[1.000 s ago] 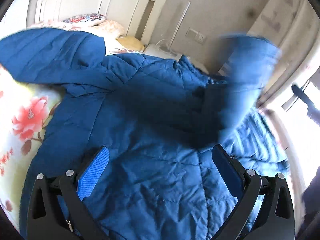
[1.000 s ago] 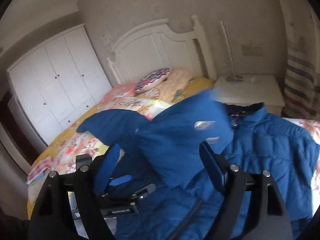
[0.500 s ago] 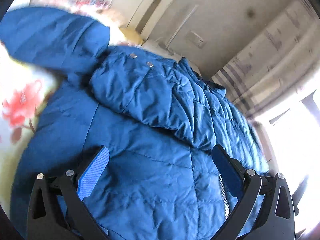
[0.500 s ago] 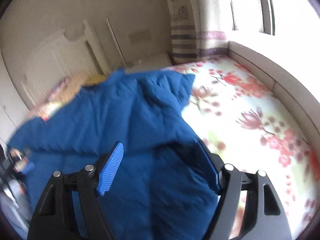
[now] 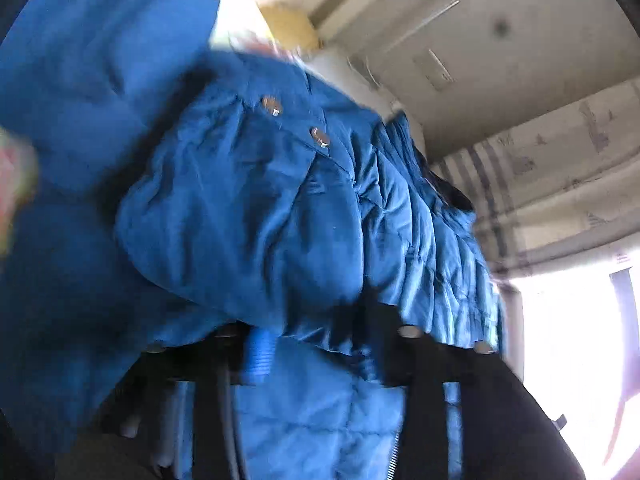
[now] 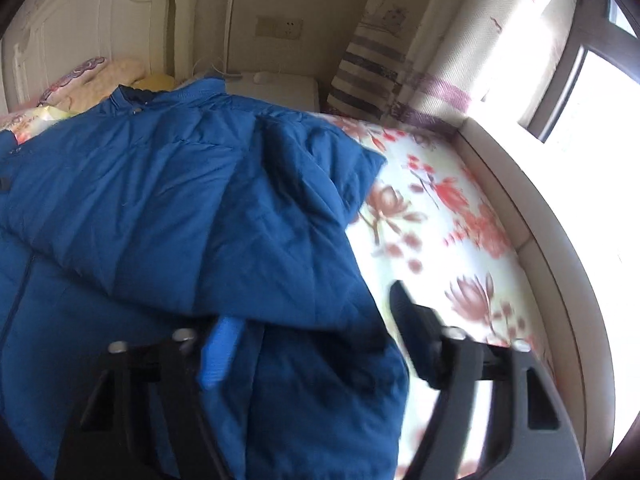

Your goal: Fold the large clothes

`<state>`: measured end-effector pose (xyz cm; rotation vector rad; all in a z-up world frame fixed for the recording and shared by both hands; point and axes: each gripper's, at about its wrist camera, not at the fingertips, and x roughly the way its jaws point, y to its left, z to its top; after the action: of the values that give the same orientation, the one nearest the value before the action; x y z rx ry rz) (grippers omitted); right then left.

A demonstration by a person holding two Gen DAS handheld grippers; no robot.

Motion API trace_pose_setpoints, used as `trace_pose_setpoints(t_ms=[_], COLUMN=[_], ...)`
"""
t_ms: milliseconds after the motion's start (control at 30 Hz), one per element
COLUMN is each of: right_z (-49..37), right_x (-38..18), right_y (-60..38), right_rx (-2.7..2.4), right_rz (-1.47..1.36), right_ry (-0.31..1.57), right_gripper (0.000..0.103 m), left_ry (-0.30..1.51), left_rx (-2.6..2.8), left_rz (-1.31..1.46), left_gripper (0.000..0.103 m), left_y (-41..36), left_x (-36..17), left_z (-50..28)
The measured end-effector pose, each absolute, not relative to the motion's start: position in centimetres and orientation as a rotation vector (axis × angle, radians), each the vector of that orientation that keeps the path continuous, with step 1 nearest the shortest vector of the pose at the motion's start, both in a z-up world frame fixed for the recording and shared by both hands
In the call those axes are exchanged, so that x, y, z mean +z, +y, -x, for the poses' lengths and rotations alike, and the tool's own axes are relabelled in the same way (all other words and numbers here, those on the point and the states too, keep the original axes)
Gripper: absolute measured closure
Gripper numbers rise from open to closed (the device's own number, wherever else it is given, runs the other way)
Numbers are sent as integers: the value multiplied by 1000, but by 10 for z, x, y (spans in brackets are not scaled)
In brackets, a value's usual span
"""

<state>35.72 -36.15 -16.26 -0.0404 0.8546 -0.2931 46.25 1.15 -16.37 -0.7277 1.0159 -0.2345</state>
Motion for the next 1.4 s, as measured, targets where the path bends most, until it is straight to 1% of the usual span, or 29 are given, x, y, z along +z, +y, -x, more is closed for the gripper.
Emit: trace_pose_setpoints(t_ms=[33, 67, 100, 200, 267, 333, 400, 467, 533, 567, 600, 633, 667, 700, 800, 833, 867, 900, 1000, 1067, 1133, 1200, 1233, 1267, 1300, 1333, 1367, 1400], right_z=[-354, -348, -341, -325, -330, -336, -340, -340, -337, -332, -325, -319, -313, -306, -290, -291, -297, -309, -352, -387, -415, -437, -445, -452, -451, -447, -444, -441], right_x=[-163, -160, -158, -151, -155, -160, -163, -165, -166, -166, -164, -163, -160, -156, -127, -120, -110, -102, -98, -106, -117, -134, -143, -163, -173, -174, -174, -172], right_y=[-366, -372, -379, -388, -385, -389, -394, -401, -408, -413, -417, -421, -424, -427, -430, -428, -425, -420, -411, -403, -394, -381, -380, -388, -401, -407, -413, -416], right_rx=[-317, -314, -293, -282, -289, -307, -315, -323, -326, -320, -316, -314, -315, -318, -301, -297, -272, -236, -181, -118, -59, -60, -100, -139, -108, -99, -101, -98], right_rz=[21, -29, -82, -140, -109, -118, -138, -169, -193, -206, -219, -230, -238, -251, -292, -293, -286, -268, -252, -285, -305, -244, -214, -237, -340, -385, -417, -435], right_ry=[834, 806, 773, 711, 747, 787, 814, 818, 829, 832, 826, 826, 821, 801, 671, 643, 615, 611, 664, 726, 773, 819, 857, 924, 908, 883, 885, 886], right_gripper=[66, 73, 75, 75, 74, 73, 67, 57, 53, 52, 49, 47, 47, 47, 60, 61, 61, 61, 62, 62, 62, 61, 59, 60, 60, 66, 70, 70], left_ry=[996, 959, 938, 900, 931, 1004, 979, 978, 955, 910, 847, 766, 701, 609, 480, 462, 466, 516, 643, 737, 770, 815, 845, 849, 848, 846, 843, 842], left_rx=[-252, -280, -296, -277, -237, -231, -256, -257, -194, -152, -117, -65, -20, 8, 55, 40, 4, -62, -68, -67, -50, -50, -59, -66, -70, -65, -61, -61], left_rz=[733, 726, 719, 645, 602, 584, 543, 507, 463, 443, 426, 386, 346, 288, 180, 177, 179, 183, 118, 70, 49, 48, 64, 73, 70, 53, 34, 24], left_gripper=[81, 82, 83, 83, 83, 82, 82, 80, 65, 62, 57, 42, 31, 13, 12, 11, 10, 9, 9, 9, 9, 9, 8, 8, 8, 8, 8, 8], left_y=[11, 10, 9, 6, 6, 7, 5, 4, 10, 14, 19, 20, 20, 18, 7, 3, -2, -10, -30, -40, -42, -38, -37, -34, -34, -36, -39, -43], left_x=[-159, -149, -143, -129, -139, -160, -163, -158, -144, -133, -122, -108, -98, -84, -61, -55, -52, -53, -73, -97, -117, -133, -139, -140, -140, -142, -142, -141], left_z=[-457, -447, -439, -416, -419, -426, -424, -419, -407, -397, -386, -374, -366, -358, -352, -353, -359, -371, -400, -417, -422, -427, -432, -433, -433, -428, -427, -426])
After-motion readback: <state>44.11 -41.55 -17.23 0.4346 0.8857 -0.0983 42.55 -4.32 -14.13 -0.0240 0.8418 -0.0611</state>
